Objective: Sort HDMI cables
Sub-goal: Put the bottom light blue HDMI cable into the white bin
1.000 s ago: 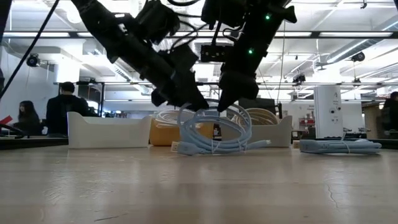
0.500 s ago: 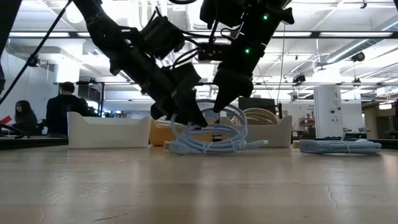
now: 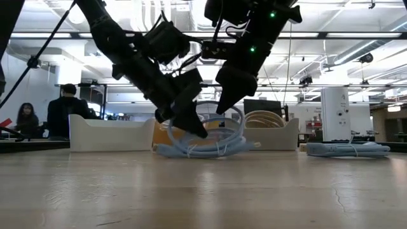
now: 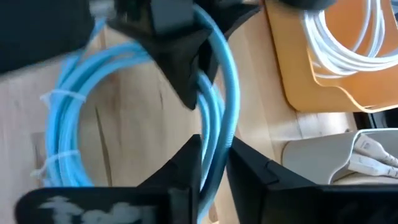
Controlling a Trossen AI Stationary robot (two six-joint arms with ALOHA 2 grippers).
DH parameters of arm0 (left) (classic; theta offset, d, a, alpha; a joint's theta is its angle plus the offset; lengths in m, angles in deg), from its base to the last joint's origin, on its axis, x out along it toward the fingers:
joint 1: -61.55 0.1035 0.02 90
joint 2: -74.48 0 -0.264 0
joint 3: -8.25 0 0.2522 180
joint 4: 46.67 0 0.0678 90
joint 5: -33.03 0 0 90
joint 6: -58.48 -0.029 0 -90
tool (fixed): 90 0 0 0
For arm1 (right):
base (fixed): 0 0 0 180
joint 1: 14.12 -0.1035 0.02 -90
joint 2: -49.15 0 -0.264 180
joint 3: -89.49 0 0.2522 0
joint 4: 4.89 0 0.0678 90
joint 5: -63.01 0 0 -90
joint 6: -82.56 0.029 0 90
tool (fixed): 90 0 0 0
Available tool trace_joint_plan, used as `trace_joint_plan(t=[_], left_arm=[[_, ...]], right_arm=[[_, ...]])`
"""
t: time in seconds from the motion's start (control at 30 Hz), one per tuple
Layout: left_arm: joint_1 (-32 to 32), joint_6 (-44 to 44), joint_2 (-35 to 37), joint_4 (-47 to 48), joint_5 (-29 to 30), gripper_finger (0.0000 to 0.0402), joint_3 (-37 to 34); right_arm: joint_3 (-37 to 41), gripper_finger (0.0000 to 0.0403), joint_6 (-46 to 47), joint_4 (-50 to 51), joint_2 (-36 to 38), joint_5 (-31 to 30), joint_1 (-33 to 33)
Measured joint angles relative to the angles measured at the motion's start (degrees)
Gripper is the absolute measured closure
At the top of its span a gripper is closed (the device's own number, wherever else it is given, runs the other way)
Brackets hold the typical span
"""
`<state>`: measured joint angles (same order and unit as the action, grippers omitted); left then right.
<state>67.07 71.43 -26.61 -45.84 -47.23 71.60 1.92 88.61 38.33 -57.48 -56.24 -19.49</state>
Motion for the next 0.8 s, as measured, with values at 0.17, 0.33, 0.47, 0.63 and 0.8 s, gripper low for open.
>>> trace_joint_plan(t=[0.17,0.33,0.47,0.63,0.8], left_arm=[[0.0,-1.2,2.1,1.6,1.3,0.0385,0.0],[-0.1,-1.5,6.9,10.8,5.1,0.0393,0.0],[-0.5,-1.5,12.9,20.0,12.7,0.0388,0.0],[-1.3,-0.7,22.5,28.7,17.3,0.0390,0.0],[-1.6,-0.5,31.8,35.1,26.3,0.0391,0.0]], right_arm=[[0.0,0.0300,0.9,0.5,0.0,1.1,0.0],[0.0,0.0264,4.0,1.1,0.0,1.4,0.0],[0.1,0.0245,4.5,1.9,0.0,1.3,0.0],[0.1,0.0232,4.5,1.7,0.0,1.3,0.0],[0.1,0.0230,4.5,1.6,0.0,1.2,0.0]])
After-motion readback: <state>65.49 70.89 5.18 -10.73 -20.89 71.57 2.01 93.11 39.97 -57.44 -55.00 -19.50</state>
